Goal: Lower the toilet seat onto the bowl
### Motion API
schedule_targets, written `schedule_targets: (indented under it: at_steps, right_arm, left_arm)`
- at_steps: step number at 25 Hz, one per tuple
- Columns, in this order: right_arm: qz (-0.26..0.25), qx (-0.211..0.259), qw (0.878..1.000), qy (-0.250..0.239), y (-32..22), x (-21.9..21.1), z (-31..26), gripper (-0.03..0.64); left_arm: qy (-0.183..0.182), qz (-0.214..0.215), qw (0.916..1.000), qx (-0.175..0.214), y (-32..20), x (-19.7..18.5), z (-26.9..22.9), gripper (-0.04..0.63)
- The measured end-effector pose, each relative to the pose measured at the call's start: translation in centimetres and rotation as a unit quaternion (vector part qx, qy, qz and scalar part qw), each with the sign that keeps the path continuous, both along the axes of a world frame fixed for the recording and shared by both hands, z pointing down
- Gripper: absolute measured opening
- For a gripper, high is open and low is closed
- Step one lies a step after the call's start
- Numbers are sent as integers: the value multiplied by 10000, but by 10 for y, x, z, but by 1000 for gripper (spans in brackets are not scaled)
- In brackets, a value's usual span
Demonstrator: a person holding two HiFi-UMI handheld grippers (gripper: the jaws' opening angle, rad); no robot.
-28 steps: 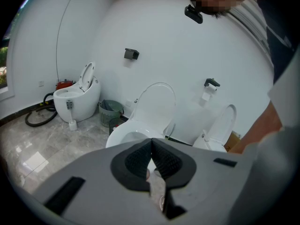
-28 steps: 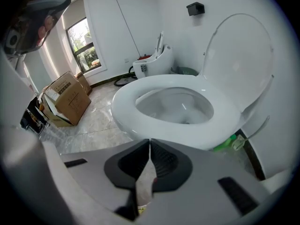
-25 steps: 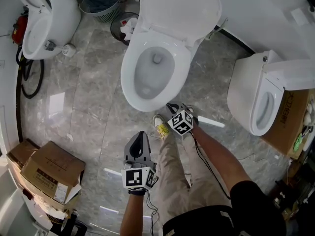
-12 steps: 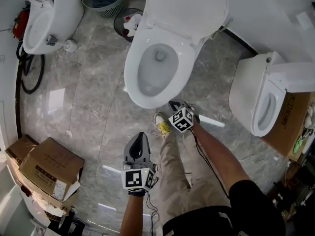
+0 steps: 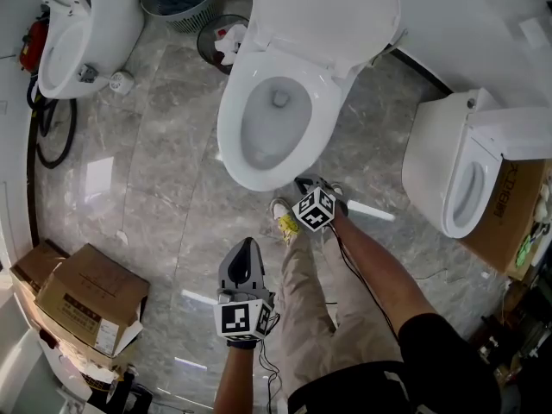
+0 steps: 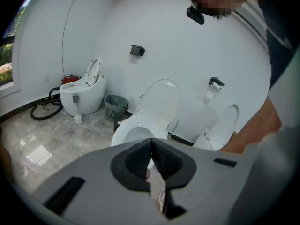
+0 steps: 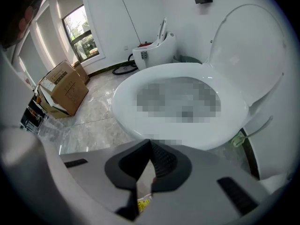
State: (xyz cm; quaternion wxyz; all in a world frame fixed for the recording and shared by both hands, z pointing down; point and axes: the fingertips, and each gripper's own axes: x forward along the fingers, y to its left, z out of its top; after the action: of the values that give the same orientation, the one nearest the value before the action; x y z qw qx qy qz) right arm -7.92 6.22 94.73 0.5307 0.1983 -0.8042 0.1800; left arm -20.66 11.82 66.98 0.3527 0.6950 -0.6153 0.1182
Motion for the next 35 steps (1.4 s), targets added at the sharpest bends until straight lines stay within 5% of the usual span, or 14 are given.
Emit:
schedule_targets:
  at_steps: [29,35]
  right_arm:
    - [-514,37,9984,250,-5,-18,13,-3]
    - [-717,77,9974,-10,10,-4,-26,-5]
  left_arm:
    - [15,-79,9999,-68,-4,2,4,11]
    - [-7,18,10000,-10,-10,10,-7,11]
